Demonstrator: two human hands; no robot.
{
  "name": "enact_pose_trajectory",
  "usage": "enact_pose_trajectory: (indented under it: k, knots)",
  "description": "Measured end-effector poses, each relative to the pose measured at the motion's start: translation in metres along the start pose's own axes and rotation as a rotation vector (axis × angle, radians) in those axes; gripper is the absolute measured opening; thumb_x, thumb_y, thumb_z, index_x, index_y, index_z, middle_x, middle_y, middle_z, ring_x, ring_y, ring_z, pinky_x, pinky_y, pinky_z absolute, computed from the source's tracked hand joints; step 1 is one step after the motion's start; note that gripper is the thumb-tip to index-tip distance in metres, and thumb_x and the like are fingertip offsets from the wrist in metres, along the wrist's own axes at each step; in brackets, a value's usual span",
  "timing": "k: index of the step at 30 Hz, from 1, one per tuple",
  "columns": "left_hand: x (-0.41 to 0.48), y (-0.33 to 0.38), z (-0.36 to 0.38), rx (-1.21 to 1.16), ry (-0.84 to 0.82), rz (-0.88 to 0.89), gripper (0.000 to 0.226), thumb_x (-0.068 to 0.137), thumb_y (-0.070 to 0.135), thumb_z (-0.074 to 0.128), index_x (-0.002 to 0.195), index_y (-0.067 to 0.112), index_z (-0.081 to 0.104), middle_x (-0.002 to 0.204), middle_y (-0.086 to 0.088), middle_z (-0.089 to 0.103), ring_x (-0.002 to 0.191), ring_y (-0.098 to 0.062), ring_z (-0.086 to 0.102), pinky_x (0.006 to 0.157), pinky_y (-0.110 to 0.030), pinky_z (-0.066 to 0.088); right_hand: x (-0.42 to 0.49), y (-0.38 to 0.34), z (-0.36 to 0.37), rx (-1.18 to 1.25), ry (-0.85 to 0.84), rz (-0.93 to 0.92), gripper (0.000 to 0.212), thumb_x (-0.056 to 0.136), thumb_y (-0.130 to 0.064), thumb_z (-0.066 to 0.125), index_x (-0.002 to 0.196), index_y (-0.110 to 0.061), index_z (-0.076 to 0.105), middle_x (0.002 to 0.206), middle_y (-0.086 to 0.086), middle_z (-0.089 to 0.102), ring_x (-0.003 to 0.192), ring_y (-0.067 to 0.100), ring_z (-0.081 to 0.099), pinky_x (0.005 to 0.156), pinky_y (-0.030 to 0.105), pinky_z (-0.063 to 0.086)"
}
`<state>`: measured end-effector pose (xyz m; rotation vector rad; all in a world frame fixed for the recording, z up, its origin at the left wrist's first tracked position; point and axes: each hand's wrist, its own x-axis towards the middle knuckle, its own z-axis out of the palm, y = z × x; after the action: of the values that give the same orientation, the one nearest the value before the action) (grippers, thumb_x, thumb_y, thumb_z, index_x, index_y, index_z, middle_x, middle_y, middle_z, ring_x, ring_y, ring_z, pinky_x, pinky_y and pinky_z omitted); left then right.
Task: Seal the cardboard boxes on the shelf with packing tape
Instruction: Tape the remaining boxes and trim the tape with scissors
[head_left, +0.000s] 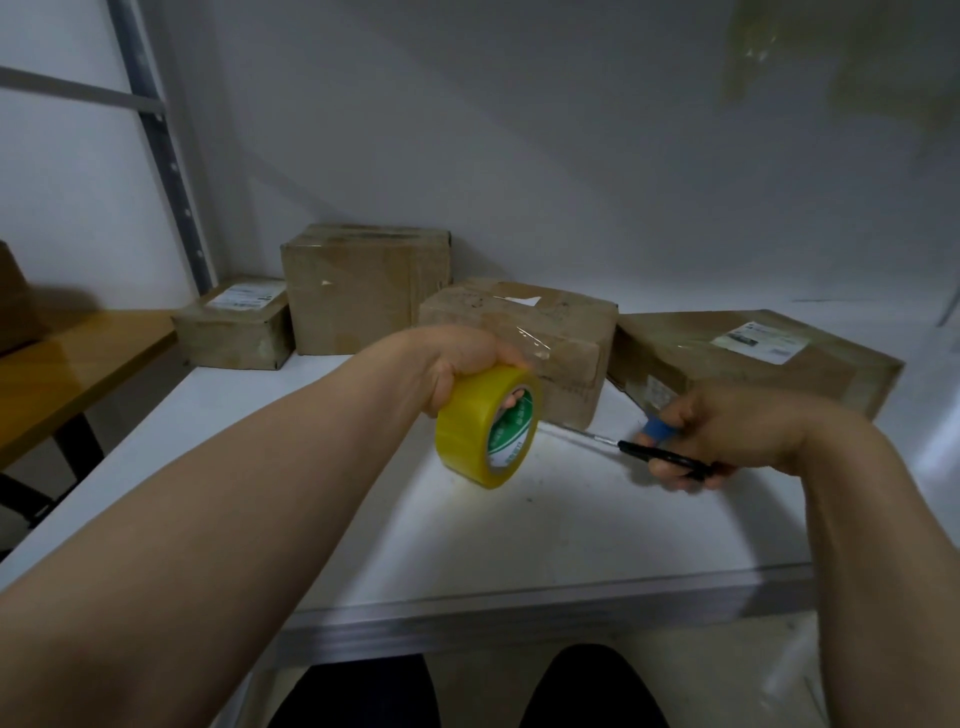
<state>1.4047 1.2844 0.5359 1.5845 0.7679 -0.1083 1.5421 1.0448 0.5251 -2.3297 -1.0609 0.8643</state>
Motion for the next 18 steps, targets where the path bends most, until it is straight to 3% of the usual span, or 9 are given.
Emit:
enact_pose_trajectory:
  k: [4,9,10,12,15,18]
  knots:
    - [0.0,0.001,-0.001,0.0,-0.003,0.006,0.024,0.087,0.026,0.075,0.094,0.005,0.069,0.072,-0.01,0.068,0.058,-0.017,0.061,0.066,-0.031,0.055,0.003,-0.027,0.019,-0.472,0.069,0.028,0.025,0.085,-0.035,0.079,0.107,-0.031,0.069,0.099,-0.006,0.07,0.088,0.008,0.063,0.078,0.025,0.052]
    - [0.002,0.0,0.0,0.01,-0.014,0.005,0.027,0.087,0.026,0.075,0.1,0.004,0.068,0.073,-0.012,0.068,0.059,-0.019,0.062,0.07,-0.034,0.055,0.007,-0.046,0.037,-0.509,0.022,0.08,0.05,0.086,-0.019,0.077,0.125,-0.037,0.05,0.101,-0.001,0.062,0.08,0.015,0.067,0.07,0.028,0.058]
    - [0.003,-0.001,0.0,0.01,-0.015,0.004,0.027,0.088,0.027,0.074,0.099,0.004,0.068,0.072,-0.011,0.068,0.057,-0.018,0.062,0.069,-0.033,0.056,0.004,-0.054,0.035,-0.505,0.085,0.051,0.042,0.088,-0.018,0.074,0.121,-0.034,0.053,0.098,0.001,0.062,0.081,0.016,0.067,0.07,0.03,0.057]
    - [0.004,-0.001,-0.001,0.001,-0.016,0.008,0.027,0.089,0.028,0.073,0.099,0.004,0.068,0.071,-0.011,0.067,0.054,-0.016,0.061,0.066,-0.032,0.056,0.006,-0.069,0.028,-0.437,0.385,-0.101,0.012,0.093,-0.024,0.068,0.103,-0.021,0.06,0.092,0.004,0.063,0.08,0.019,0.063,0.066,0.032,0.051]
    - [0.002,-0.002,0.001,-0.002,-0.024,0.028,0.028,0.088,0.027,0.074,0.103,0.004,0.067,0.069,-0.011,0.067,0.053,-0.017,0.062,0.062,-0.033,0.057,0.03,-0.09,0.022,-0.294,0.847,-0.308,0.029,0.091,-0.045,0.068,0.093,-0.017,0.06,0.094,0.0,0.06,0.086,0.02,0.056,0.069,0.033,0.042]
    - [0.001,-0.002,0.001,-0.01,-0.035,0.054,0.026,0.088,0.024,0.074,0.105,0.006,0.066,0.07,-0.011,0.066,0.051,-0.019,0.062,0.061,-0.034,0.055,0.063,-0.101,0.024,-0.278,0.826,-0.317,0.044,0.088,-0.055,0.067,0.116,-0.021,0.061,0.117,0.006,0.058,0.112,0.026,0.053,0.092,0.04,0.046]
